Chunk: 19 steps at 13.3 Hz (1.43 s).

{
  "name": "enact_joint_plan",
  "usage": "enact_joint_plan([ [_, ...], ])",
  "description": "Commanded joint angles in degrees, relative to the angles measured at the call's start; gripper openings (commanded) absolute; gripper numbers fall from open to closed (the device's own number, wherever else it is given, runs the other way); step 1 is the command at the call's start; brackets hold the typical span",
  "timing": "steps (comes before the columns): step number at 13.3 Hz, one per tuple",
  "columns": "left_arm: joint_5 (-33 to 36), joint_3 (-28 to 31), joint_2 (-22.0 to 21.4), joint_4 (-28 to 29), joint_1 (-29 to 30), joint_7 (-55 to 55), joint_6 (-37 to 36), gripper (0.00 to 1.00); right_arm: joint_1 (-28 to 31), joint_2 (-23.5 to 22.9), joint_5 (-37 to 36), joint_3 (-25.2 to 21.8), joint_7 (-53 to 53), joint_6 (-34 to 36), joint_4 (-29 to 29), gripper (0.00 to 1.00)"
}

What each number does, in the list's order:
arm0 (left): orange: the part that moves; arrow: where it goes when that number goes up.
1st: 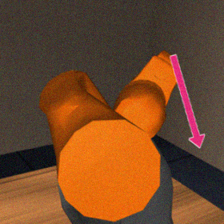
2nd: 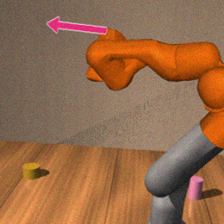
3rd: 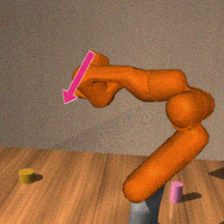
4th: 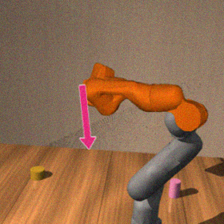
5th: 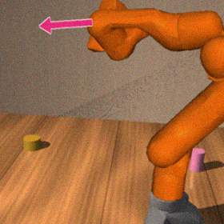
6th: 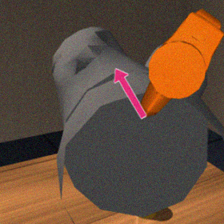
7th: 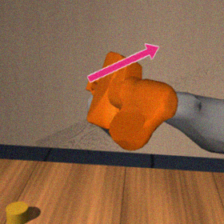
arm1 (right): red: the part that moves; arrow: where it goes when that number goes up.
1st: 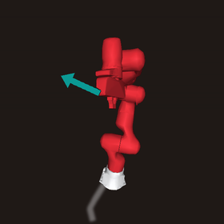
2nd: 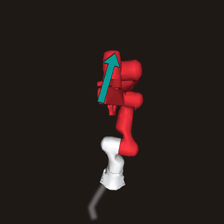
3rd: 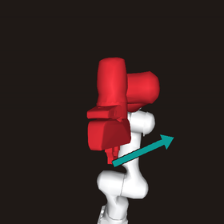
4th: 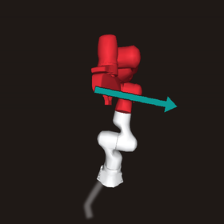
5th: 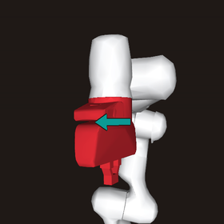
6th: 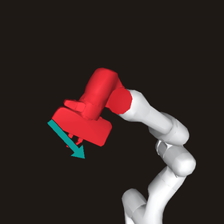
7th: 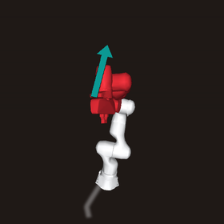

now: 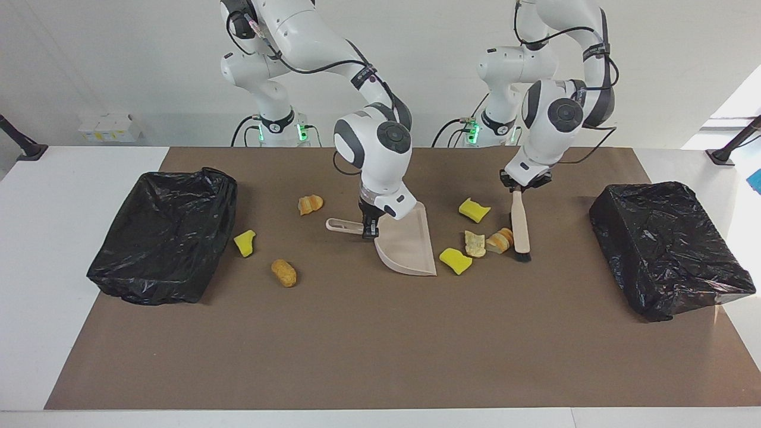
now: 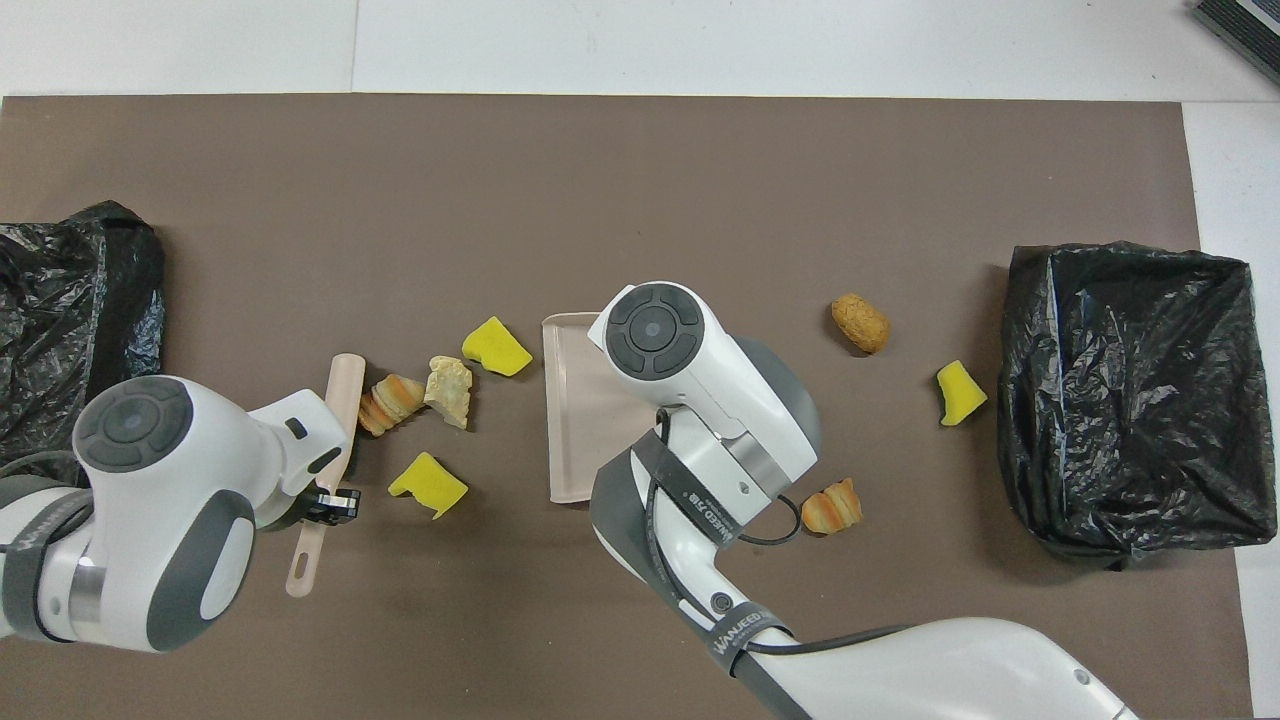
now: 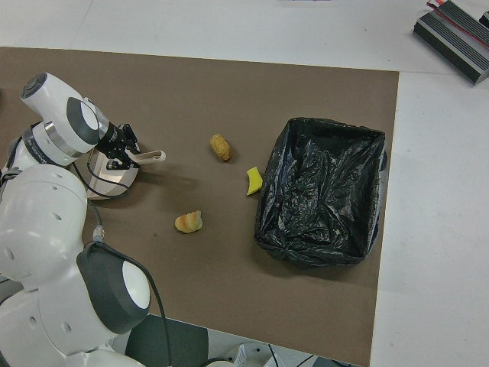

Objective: Sweep and dump trash in bin
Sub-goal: 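Sweep the bread and sponge pieces toward the dustpan with the left gripper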

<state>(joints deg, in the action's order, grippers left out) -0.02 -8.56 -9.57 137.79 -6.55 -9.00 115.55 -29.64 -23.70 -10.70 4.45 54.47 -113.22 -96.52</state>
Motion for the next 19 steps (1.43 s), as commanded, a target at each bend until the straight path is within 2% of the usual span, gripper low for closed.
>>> enact_joint_plan([
  [1, -1.13, 0.74, -1.60, 3.01, -5.66, -12.75, 2.40, 0.00, 0.11, 1.38, -1.25, 0.29, 0.81, -0.25, -2.10, 0.00],
  [2, -1.30, 0.65, -1.42, 2.92, -5.84, -15.50, 3.18, 0.00, 0.11, 1.38, -1.25, 0.29, 0.64, -0.25, -2.10, 0.00],
  [5, -2.53, 0.65, 0.85, 1.88, -6.37, -13.60, 6.87, 0.00, 0.11, 1.55, -1.25, 0.29, 0.99, 0.36, -2.10, 0.00],
  [8, -3.76, 0.56, 10.67, -7.23, -6.37, -10.34, 8.99, 0.00, 0.03, 1.29, -0.55, 0.47, 0.28, -0.07, -1.48, 0.00],
  [10, -3.76, 0.21, 14.12, -11.04, -6.46, -8.25, 9.95, 0.00, 0.03, 1.64, -0.46, 0.47, 0.37, 0.28, -1.83, 0.00],
  [13, -5.86, 0.21, 13.96, -11.23, -10.58, -1.48, 10.04, 0.00, -0.06, 1.64, -0.28, 0.47, 0.19, 0.19, -1.75, 0.00],
  [19, -8.76, 0.12, 12.47, -11.14, -20.86, 2.23, 8.82, 0.00, -0.24, 1.73, -0.28, 0.47, 0.63, 0.36, -1.75, 0.00],
])
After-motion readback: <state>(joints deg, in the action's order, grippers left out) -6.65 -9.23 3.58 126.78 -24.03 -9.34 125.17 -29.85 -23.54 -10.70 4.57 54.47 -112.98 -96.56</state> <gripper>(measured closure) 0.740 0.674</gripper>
